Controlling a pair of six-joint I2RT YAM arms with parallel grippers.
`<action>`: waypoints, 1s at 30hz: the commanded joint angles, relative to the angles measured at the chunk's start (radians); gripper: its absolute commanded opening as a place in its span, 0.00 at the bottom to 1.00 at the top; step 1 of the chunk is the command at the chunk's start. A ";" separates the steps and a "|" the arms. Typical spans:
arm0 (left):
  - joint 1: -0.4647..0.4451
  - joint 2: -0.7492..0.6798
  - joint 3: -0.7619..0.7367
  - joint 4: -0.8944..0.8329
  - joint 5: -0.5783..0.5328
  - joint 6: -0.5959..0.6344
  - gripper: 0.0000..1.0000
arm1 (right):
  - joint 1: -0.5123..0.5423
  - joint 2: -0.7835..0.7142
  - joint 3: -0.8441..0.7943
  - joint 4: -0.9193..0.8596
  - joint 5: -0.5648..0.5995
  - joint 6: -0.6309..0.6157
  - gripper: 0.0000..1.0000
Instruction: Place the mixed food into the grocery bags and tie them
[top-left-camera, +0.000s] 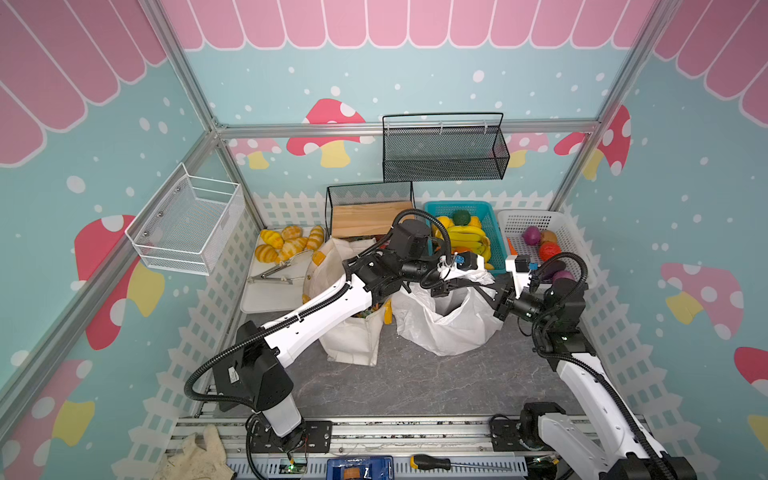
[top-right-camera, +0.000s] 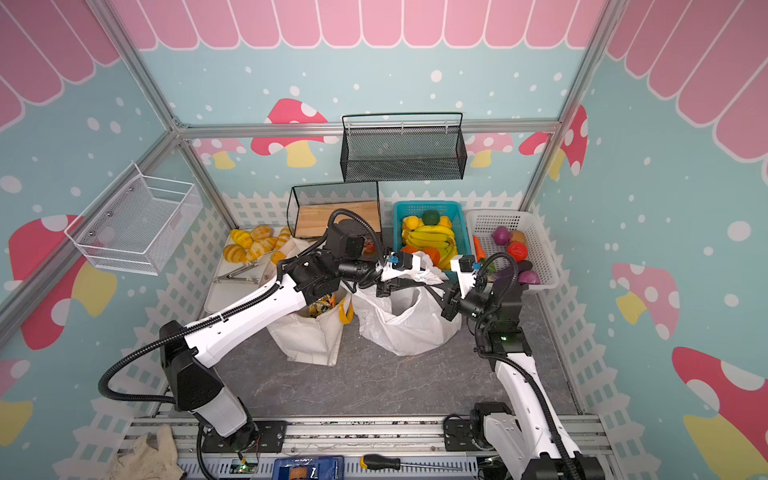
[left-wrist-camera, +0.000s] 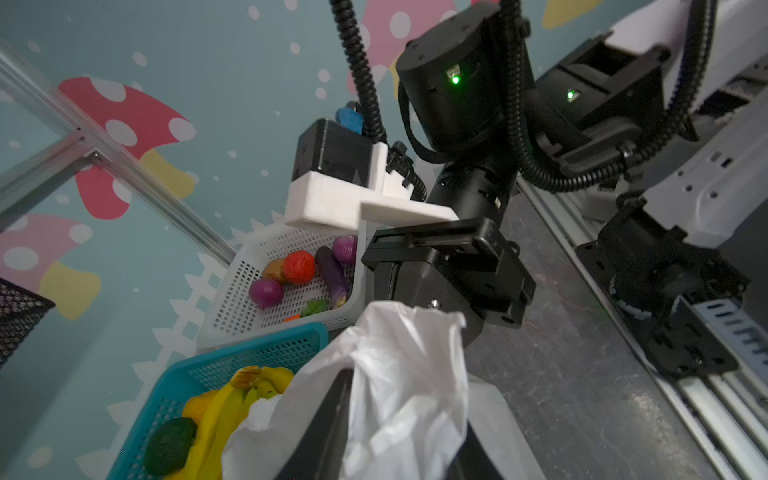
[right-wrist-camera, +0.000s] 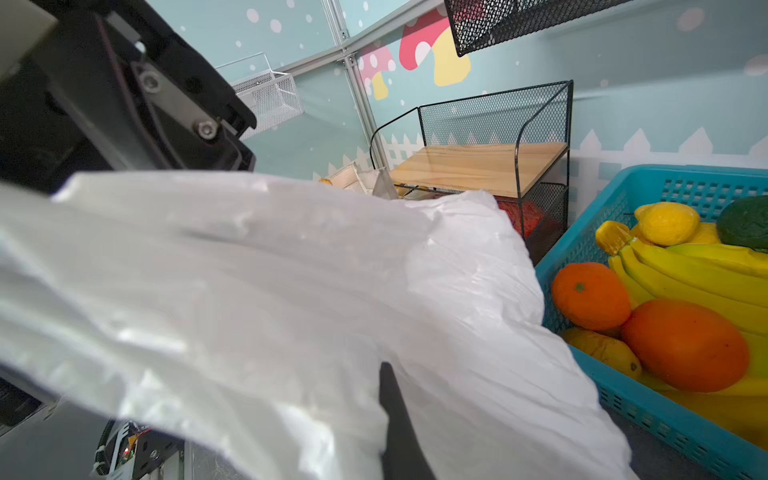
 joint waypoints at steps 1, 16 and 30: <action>-0.008 -0.026 -0.019 0.109 -0.025 -0.269 0.13 | -0.002 -0.055 -0.002 -0.026 0.131 -0.074 0.31; -0.042 -0.080 -0.070 0.211 -0.288 -1.124 0.00 | 0.263 -0.182 -0.138 0.241 0.670 -0.268 0.97; -0.117 -0.076 -0.138 0.360 -0.341 -1.371 0.00 | 0.374 -0.014 -0.154 0.622 0.916 -0.210 0.97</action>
